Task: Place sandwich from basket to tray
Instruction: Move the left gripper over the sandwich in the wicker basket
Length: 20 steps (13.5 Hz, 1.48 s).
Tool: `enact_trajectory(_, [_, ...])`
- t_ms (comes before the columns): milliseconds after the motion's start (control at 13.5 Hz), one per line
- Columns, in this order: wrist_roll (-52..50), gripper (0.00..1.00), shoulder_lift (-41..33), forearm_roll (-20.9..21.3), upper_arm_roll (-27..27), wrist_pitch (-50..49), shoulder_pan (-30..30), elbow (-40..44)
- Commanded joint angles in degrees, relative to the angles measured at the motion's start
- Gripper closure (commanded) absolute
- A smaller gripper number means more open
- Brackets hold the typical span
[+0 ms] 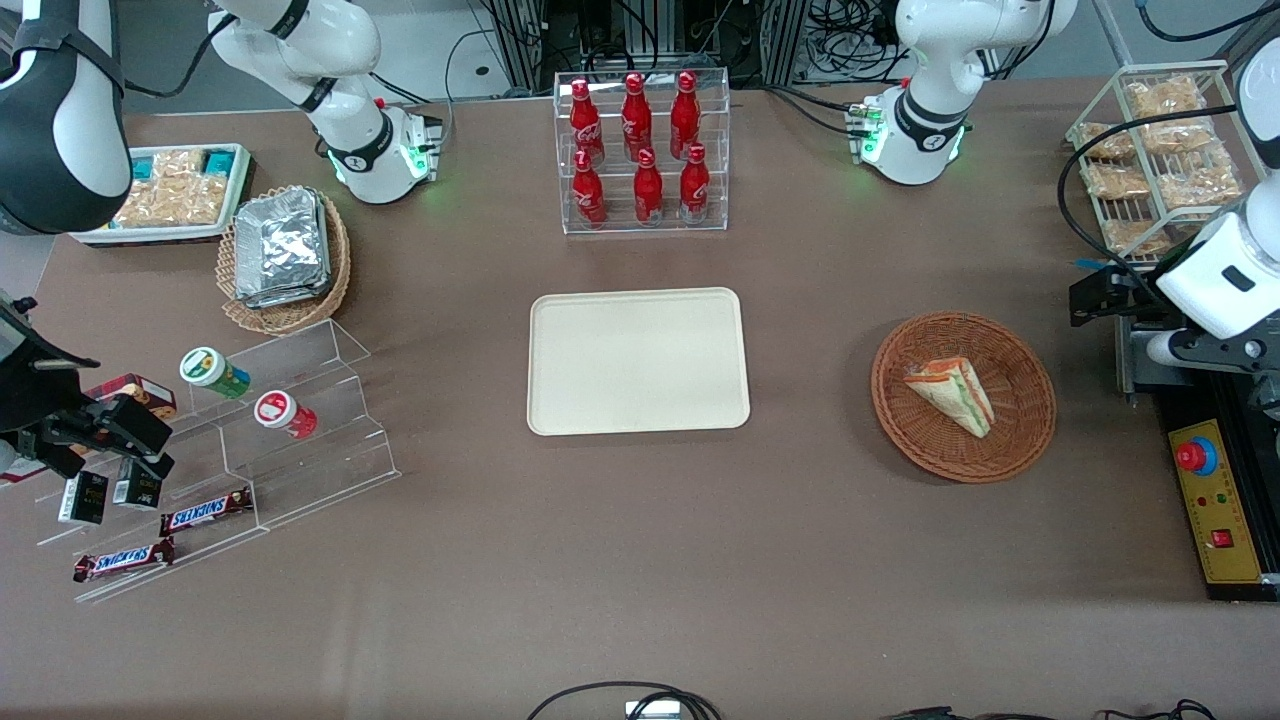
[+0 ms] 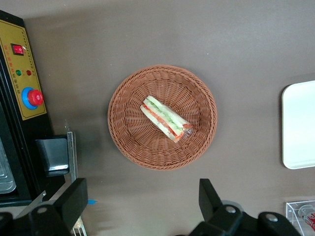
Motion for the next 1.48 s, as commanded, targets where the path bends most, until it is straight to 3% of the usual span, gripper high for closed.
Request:
enact_trajectory(0, [-0.48,0.0,0.16,-0.02,0.09,-0.41,-0.08,0.39])
enact_trajectory(444, [-7.32,0.0,2.27,-0.11,0.0,2.21,-0.52,-1.53])
enact_trajectory(1407, [-41.43,0.0,1.83,0.16,-1.05,38.86,-0.87,-34.22])
